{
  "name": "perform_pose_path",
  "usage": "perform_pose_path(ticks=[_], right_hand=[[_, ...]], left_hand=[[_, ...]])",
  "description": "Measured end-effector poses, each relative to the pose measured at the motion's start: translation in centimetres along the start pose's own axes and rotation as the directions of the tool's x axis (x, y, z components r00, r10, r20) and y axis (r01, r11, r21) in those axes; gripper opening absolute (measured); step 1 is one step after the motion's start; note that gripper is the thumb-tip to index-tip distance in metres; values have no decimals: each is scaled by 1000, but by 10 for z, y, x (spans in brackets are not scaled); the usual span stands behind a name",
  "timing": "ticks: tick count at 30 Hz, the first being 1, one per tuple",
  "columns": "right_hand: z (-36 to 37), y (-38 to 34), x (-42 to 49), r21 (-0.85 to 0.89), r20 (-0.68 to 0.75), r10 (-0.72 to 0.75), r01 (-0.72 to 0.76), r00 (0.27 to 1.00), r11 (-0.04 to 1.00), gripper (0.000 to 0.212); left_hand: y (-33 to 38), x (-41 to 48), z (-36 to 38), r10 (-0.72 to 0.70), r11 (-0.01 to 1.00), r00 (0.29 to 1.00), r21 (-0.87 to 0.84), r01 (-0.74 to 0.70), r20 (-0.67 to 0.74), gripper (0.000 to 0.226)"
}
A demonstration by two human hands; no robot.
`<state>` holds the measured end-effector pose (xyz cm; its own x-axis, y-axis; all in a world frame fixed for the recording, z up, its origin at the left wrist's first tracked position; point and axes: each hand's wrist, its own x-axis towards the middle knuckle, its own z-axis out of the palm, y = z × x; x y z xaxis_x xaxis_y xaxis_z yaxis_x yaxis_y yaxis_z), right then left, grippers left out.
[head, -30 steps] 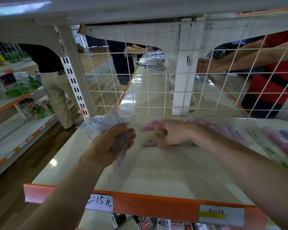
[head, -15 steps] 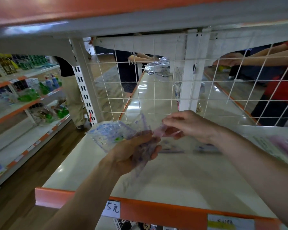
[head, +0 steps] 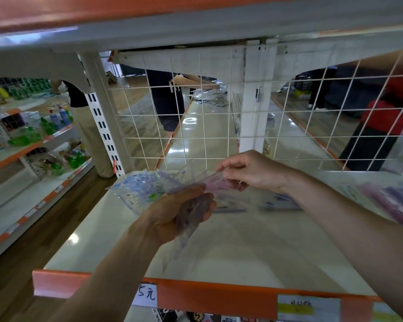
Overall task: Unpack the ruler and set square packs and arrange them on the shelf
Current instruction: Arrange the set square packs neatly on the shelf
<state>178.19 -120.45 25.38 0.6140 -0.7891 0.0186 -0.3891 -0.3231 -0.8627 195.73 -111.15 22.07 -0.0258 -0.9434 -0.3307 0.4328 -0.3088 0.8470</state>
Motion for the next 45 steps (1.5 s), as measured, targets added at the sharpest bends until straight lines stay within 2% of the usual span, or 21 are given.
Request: perform_pose_path(ticks=[7, 9, 15, 18, 24, 27, 28, 29, 30, 31, 32, 33, 34, 35, 36, 38, 41, 42, 43, 44, 45], right_hand=[[1, -2, 3, -23, -43, 6, -7, 999, 1000, 40], [2, -3, 1, -54, -17, 2, -3, 1000, 999, 49], [21, -2, -2, -384, -59, -89, 60, 994, 922, 81], [23, -7, -4, -527, -77, -188, 120, 979, 841, 73], [29, -11, -4, -669, -67, -228, 125, 971, 733, 75], [32, -8, 1, -724, -78, -261, 125, 962, 678, 61], [30, -7, 2, -688, -99, -242, 109, 965, 718, 60], [28, -6, 2, -568, -117, -188, 89, 975, 818, 63], [24, -7, 1, -336, -114, -107, 63, 988, 940, 65], [18, -6, -1, 1, -64, -25, 25, 998, 1000, 62], [13, -5, -4, 349, 41, 22, -34, 999, 936, 58], [8, -3, -7, 607, 163, -1, -99, 987, 789, 57], [5, 1, -11, 756, 256, -78, -149, 964, 638, 59], [2, 6, -13, 832, 320, -179, -186, 930, 523, 62], [1, 9, -14, 866, 359, -280, -207, 890, 454, 61], [0, 12, -14, 881, 391, -393, -214, 832, 422, 56], [-1, 14, -14, 879, 406, -397, -232, 824, 416, 56], [-2, 13, -14, 861, 406, -349, -226, 844, 455, 57], [-4, 12, -13, 805, 390, -250, -197, 886, 559, 59], [-7, 12, -11, 684, 348, -122, -162, 930, 712, 59], [-8, 12, -9, 487, 286, -11, -136, 958, 863, 57]], left_hand=[[2, -1, 1, 49, 996, 996, -65, -54, -70, 13], [3, -1, -1, 63, 993, 994, -92, -71, -90, 14], [4, -3, 0, 69, 983, 991, -163, -87, -113, 17], [5, -5, 2, 61, 983, 992, -167, -79, -114, 14], [4, -6, 0, 65, 990, 990, -118, -80, -128, 8], [4, -8, 1, 73, 991, 991, -102, -84, -112, 6], [4, -8, 1, 72, 991, 992, -105, -83, -99, 5], [4, -8, 0, 70, 991, 993, -111, -80, -92, 5], [4, -8, -1, 66, 990, 993, -117, -77, -93, 5], [4, -8, -3, 62, 989, 993, -126, -74, -98, 4], [5, -8, -4, 56, 988, 993, -140, -70, -100, 4], [5, -8, -5, 50, 985, 994, -159, -65, -99, 5], [5, -8, -7, 44, 983, 994, -175, -61, -96, 6], [5, -7, -8, 38, 981, 995, -186, -55, -96, 7], [5, -6, -8, 31, 980, 995, -191, -49, -97, 7], [4, -5, -8, 20, 981, 995, -192, -39, -102, 6], [4, -3, -4, 24, 982, 993, -182, -45, -116, 7], [5, -3, -3, 26, 983, 992, -176, -47, -121, 8], [5, -2, -3, 28, 984, 992, -169, -49, -124, 9], [5, -2, -4, 30, 985, 992, -164, -51, -126, 9], [6, -1, -7, 31, 986, 991, -159, -53, -133, 9]])
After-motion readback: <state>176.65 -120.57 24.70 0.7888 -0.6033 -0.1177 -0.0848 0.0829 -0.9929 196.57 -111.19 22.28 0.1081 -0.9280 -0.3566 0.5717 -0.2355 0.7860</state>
